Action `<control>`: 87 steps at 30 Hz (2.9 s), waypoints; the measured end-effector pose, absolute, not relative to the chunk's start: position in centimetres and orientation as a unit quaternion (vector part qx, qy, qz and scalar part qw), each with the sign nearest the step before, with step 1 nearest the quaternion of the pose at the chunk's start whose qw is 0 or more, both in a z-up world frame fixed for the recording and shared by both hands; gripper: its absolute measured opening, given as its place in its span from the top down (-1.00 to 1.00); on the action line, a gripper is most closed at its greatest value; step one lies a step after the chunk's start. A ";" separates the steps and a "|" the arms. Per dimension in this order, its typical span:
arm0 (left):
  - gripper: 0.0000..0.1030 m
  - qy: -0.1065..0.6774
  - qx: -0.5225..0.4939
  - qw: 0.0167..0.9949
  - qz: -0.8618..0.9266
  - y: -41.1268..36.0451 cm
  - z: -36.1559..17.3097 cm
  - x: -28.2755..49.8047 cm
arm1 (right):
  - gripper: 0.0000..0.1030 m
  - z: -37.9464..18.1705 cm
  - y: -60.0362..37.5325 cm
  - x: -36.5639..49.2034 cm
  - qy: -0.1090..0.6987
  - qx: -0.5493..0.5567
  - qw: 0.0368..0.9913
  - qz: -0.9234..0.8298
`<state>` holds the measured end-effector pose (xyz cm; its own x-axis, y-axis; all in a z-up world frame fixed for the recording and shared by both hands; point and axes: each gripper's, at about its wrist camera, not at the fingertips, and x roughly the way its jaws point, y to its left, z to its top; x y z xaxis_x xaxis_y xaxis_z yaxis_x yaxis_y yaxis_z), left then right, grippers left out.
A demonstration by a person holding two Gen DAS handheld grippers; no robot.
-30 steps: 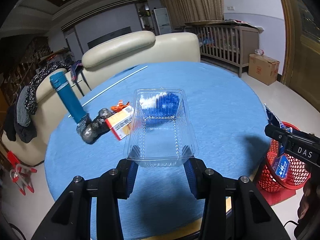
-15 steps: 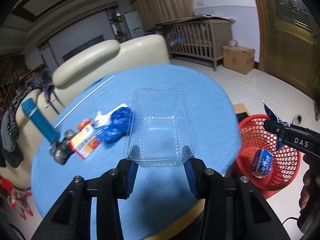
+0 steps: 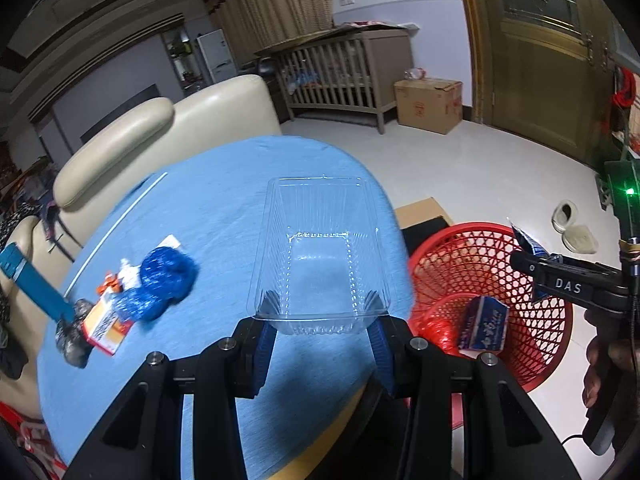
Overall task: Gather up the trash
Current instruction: 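Open the right tool over the basket while the left tool lowers the container in and opens, then bring both tools back to the table, right tool toward the blue plastic bag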
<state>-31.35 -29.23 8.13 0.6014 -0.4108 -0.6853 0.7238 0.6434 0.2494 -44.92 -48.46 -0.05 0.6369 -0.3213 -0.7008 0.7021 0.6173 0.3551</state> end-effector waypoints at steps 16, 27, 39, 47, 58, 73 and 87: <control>0.12 0.320 0.286 0.818 -0.383 -34.2 5.7 -32.7 | -0.64 -1.9 -50.6 -45.7 0.325 0.321 0.820 -0.344; 0.08 0.340 0.326 0.768 -0.434 -38.7 3.5 -35.4 | -0.64 0.2 -52.7 -49.6 0.264 0.341 0.809 -0.399; -0.43 0.380 0.309 0.744 -0.454 -39.2 3.0 -34.8 | -0.64 1.4 -53.0 -50.5 0.254 0.341 0.807 -0.410; -0.45 0.410 0.205 0.796 -0.395 -32.9 6.0 -28.8 | -0.64 2.7 -51.1 -48.3 0.260 0.325 0.823 -0.387; -0.46 0.414 0.121 0.844 -0.320 -23.0 7.3 -24.4 | -0.64 4.8 -45.8 -42.7 0.290 0.274 0.857 -0.328; -0.46 0.434 -0.004 0.888 -0.151 -5.2 4.9 -18.2 | -0.64 4.3 -33.8 -30.1 0.379 0.184 0.887 -0.188; -0.46 0.432 -0.025 0.893 -0.125 -1.2 3.7 -16.9 | -0.64 6.6 -27.0 -17.4 0.385 0.182 0.898 -0.105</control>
